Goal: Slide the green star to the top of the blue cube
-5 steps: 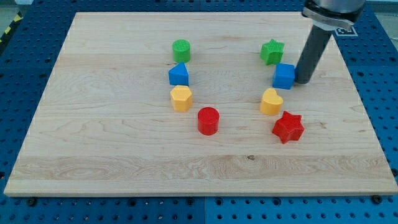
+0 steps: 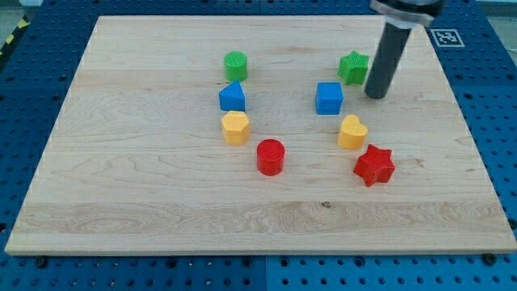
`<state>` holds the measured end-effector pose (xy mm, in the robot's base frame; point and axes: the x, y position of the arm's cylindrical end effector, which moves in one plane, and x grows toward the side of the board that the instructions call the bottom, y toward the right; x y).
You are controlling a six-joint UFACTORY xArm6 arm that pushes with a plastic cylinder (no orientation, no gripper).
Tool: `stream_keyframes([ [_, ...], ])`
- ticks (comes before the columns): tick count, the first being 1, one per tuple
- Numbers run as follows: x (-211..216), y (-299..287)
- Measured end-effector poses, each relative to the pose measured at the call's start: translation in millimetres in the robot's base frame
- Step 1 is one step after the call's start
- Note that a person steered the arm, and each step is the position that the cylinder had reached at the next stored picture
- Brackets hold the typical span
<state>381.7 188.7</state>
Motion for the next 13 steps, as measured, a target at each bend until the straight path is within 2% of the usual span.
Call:
stream_keyframes([
  [2, -55, 25],
  [4, -74, 25],
  [8, -55, 16],
  [11, -51, -35],
  [13, -47, -45],
])
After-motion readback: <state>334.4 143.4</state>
